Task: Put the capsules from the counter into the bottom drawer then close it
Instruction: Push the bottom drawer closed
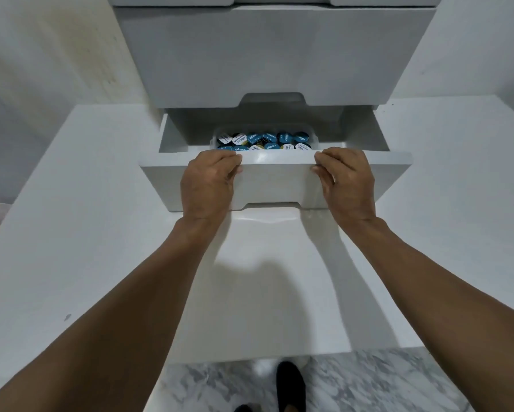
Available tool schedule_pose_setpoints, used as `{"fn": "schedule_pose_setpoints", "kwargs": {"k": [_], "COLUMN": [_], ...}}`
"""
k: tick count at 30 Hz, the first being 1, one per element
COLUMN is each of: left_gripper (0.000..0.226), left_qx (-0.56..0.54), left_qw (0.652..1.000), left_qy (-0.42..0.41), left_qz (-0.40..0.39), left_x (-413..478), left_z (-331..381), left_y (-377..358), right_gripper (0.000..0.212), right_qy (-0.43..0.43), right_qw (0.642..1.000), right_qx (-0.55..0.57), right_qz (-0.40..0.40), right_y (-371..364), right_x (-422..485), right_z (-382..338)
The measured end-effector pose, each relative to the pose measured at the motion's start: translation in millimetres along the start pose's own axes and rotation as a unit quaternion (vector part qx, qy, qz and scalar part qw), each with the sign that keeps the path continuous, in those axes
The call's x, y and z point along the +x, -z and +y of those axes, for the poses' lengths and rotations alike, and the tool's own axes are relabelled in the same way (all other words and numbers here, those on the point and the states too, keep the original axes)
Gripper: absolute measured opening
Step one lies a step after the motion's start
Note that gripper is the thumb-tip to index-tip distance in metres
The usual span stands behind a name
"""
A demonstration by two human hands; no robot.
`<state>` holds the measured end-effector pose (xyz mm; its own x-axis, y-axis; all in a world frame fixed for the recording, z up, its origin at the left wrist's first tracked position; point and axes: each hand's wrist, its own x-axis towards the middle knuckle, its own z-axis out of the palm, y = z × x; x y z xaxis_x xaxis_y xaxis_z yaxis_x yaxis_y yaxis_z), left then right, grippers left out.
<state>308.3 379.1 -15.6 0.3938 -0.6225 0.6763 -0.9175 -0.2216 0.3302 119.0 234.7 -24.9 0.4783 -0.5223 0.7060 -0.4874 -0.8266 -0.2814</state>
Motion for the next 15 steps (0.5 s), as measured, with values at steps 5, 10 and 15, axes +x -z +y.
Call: {"fn": "schedule_pose_setpoints", "kwargs": {"k": [5,10,15], "left_gripper": [0.020,0.020,0.018], "left_qx": [0.021,0.032,0.034], "left_qw": [0.999,0.998,0.998], "left_qy": [0.041,0.043,0.051], "left_qz": [-0.022,-0.019,-0.018], "left_x": [34.0,55.3,70.2], "left_z": [-4.4,-15.6,-24.1], "left_y": [-11.9,-30.6,-43.6], "right_gripper": [0.026,0.019,0.015], "right_qy": [-0.031,-0.005,0.012], "right_qw": [0.999,1.000,0.999], "right_qx": [0.020,0.023,0.025], "right_qz": [-0.016,0.015,0.036], "right_y": [-16.6,-36.2,-51.3], "right_x": [33.6,55.8,72.7], "right_z": [8.0,18.6,29.6]}}
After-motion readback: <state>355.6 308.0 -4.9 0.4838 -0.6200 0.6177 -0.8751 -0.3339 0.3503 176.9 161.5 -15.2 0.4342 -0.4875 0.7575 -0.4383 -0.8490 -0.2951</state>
